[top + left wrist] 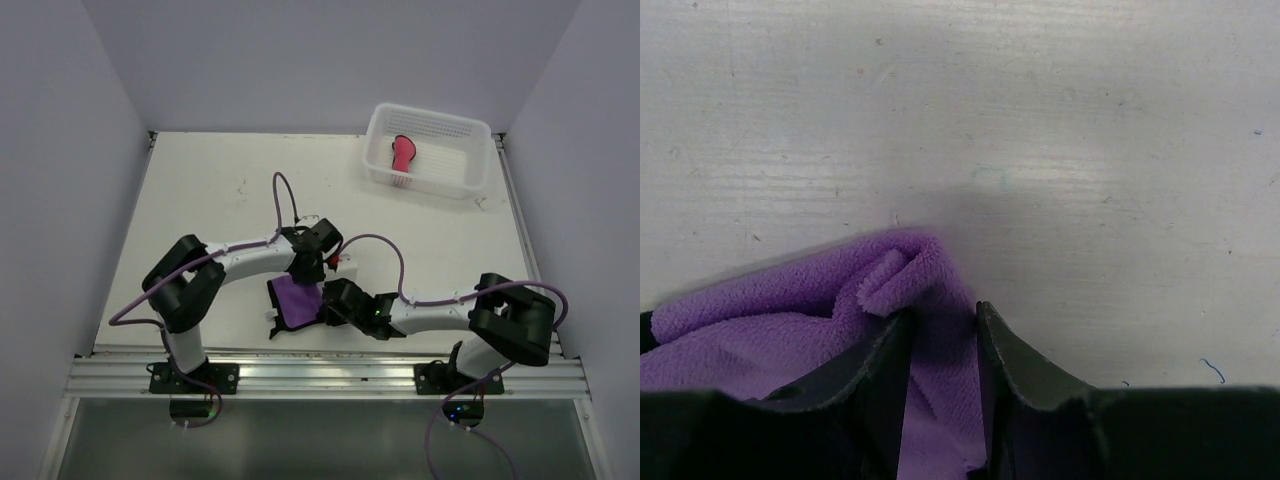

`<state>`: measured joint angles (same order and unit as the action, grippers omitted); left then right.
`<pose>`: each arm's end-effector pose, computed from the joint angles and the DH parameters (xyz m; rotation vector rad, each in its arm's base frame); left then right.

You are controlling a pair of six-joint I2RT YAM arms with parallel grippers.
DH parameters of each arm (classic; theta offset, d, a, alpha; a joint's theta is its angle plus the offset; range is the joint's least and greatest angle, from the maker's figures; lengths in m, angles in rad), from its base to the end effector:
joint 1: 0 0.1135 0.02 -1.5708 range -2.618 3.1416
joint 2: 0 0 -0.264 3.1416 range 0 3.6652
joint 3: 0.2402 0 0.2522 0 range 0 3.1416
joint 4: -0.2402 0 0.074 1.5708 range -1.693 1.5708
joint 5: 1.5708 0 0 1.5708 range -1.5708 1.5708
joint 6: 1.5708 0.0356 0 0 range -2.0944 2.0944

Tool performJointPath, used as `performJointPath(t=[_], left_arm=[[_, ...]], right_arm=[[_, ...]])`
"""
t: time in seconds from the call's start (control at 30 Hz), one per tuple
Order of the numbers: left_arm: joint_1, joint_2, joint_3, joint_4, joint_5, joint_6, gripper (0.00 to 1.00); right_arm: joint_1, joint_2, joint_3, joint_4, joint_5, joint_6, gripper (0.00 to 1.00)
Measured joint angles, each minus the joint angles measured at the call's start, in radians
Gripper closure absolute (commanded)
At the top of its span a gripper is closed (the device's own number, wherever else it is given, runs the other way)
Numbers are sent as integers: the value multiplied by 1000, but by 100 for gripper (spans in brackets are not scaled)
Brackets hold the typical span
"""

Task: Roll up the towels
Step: Roll the towel

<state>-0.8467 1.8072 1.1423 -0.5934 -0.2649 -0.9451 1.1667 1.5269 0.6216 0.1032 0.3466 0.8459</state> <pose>0.2355 -0.2522 0.1631 -0.1922 2.7336 -0.1089 0.1218 0.2541 0.1443 -0.2142 2.3816 0.5917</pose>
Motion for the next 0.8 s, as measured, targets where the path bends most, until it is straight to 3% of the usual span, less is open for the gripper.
performJointPath(t=[0.1, 0.2, 0.4, 0.53, 0.8], left_arm=[[-1, 10, 8, -6, -1, 4, 66], [-2, 32, 31, -33, -5, 10, 76], [-10, 67, 68, -79, -22, 22, 85], [-14, 71, 71, -82, -27, 23, 100], [-14, 57, 69, -68, -21, 22, 100]], right_arm=[[0, -5, -9, 11, 2, 0, 100], [0, -6, -15, 22, 3, 0, 100], [-1, -19, -34, 40, 6, 2, 100], [-1, -27, -43, 45, 12, 1, 100], [3, -34, -45, 42, 23, -13, 100]])
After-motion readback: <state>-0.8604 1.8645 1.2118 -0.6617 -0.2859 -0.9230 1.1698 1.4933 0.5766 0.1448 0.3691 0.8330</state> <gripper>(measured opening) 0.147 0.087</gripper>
